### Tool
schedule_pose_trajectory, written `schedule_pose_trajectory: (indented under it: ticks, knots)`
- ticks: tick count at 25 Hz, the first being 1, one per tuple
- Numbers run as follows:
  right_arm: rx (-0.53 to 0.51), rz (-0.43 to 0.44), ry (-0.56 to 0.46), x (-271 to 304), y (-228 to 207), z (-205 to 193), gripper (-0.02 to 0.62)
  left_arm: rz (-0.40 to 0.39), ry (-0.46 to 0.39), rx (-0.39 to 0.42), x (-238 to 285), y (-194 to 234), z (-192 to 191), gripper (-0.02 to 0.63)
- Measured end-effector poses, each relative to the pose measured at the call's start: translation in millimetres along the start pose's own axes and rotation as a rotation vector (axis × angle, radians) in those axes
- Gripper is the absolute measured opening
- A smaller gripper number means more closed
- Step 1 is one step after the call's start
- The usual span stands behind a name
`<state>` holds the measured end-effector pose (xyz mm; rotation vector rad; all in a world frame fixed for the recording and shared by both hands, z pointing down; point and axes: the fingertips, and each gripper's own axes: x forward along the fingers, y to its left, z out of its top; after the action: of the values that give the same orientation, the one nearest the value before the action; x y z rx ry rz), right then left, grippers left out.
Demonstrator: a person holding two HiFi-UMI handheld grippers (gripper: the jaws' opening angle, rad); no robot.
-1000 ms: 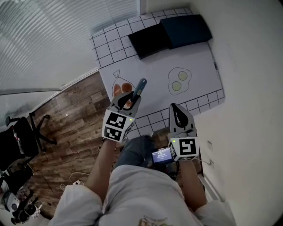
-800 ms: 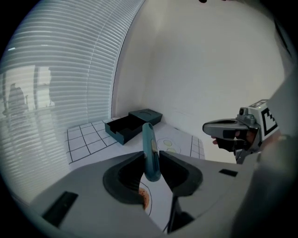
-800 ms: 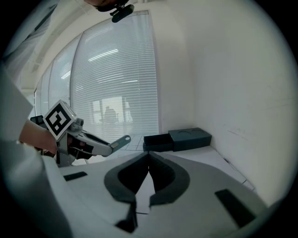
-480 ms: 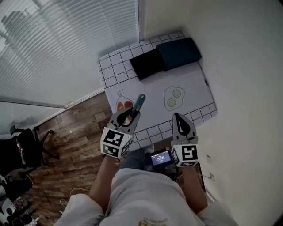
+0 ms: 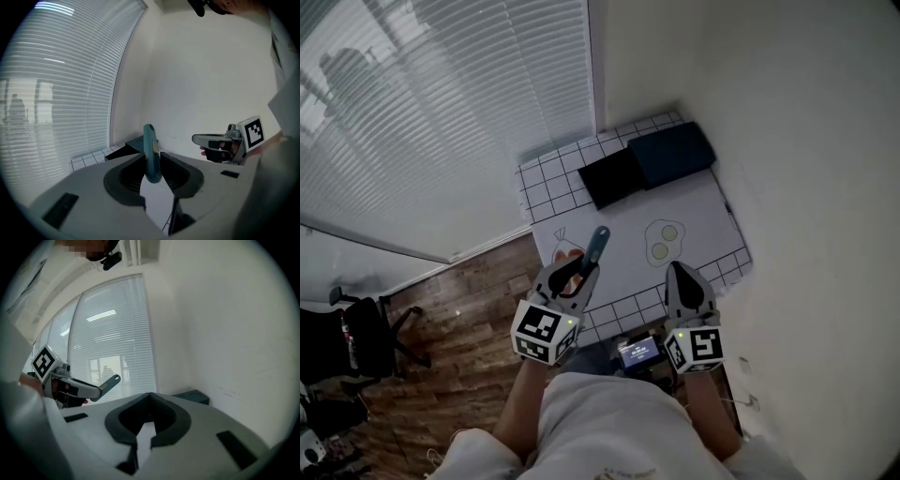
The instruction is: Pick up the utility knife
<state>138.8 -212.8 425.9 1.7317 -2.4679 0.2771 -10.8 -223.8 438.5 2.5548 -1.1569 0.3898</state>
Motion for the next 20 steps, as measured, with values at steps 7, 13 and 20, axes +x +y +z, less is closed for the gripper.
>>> schedule_pose_trajectory:
  ticks: [7,13,20]
  knots:
    - [-0.039,0.029,-0.073,0,13,38,0.006,0.009,-0.088,0.015,-24,-8,36,0.11]
    - [-0.063,0.024,-0.137,-9,20,66,0.006,0.016,-0.158,0.045,-47,-17,57,0.11]
    - [-0.082,0.018,-0.213,-23,26,100,0.006,0.028,-0.278,0.086,-64,-26,87,0.11]
